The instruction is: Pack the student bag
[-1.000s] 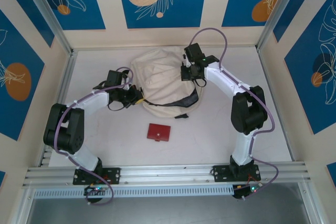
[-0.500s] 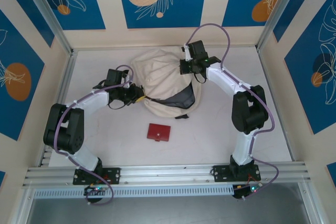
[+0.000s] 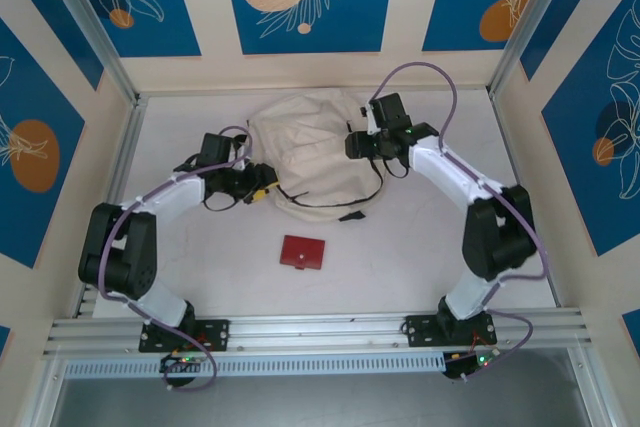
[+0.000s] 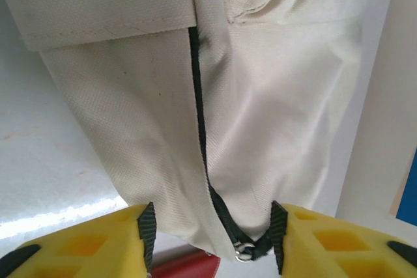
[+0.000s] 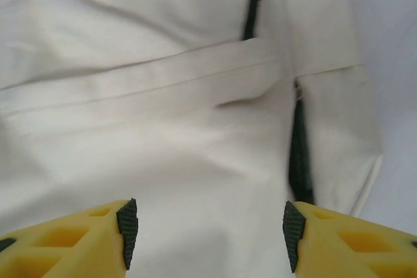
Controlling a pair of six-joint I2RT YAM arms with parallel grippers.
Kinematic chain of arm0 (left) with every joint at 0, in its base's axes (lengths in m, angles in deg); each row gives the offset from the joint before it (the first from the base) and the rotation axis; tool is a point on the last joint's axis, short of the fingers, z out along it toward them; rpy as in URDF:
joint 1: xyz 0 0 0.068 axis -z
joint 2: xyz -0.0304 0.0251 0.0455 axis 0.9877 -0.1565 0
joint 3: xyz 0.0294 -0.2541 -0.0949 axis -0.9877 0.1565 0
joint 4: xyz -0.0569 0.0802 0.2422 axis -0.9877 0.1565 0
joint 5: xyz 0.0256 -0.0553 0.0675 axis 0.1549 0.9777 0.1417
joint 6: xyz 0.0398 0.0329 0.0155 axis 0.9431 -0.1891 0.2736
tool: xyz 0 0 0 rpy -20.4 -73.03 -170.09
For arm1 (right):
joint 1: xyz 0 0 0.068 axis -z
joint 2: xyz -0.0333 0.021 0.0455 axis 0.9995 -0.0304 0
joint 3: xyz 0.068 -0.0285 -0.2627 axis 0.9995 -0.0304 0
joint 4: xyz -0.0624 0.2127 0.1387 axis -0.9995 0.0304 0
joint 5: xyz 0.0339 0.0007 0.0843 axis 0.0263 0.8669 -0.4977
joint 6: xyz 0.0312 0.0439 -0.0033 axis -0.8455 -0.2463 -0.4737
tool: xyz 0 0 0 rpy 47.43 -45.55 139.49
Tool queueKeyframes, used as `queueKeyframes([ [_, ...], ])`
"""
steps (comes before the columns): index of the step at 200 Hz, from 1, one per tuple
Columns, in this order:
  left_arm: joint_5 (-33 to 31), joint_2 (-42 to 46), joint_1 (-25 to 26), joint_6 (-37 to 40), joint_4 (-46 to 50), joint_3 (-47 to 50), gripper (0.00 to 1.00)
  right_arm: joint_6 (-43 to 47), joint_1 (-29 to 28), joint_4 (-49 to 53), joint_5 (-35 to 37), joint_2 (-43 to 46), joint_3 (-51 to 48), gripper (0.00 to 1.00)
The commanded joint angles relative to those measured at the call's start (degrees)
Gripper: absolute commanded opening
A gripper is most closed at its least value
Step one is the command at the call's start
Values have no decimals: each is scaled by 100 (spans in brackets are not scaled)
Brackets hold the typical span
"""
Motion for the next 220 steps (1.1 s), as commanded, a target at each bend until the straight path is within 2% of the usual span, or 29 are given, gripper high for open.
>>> queueKeyframes([
  [1, -114, 285, -43, -87, 28, 134, 53, -65, -565, 606, 7, 449, -340, 63],
  [24, -128, 407, -32, -233, -124, 256, 55, -200, -1202, 692, -229, 636, -560, 63],
  [51, -47, 398, 54, -424, -345, 391, 55, -1213, -1591, 448, -1035, 488, -522, 63],
  [80, -9, 308, 160, -556, -517, 433, 54, -2737, -1651, -3, -1428, 83, -433, 62],
  [122, -66, 143, 267, -701, -561, 348, 50, -3896, -1671, -20, -1221, -538, -3, 55],
  [176, -51, -118, 418, -822, -660, 271, 44, -4340, -1675, -126, -1372, -1055, 314, 47],
  [220, -56, -334, 454, -787, -596, 157, 40, -4472, -1679, -3, -1341, -1320, 540, 44],
])
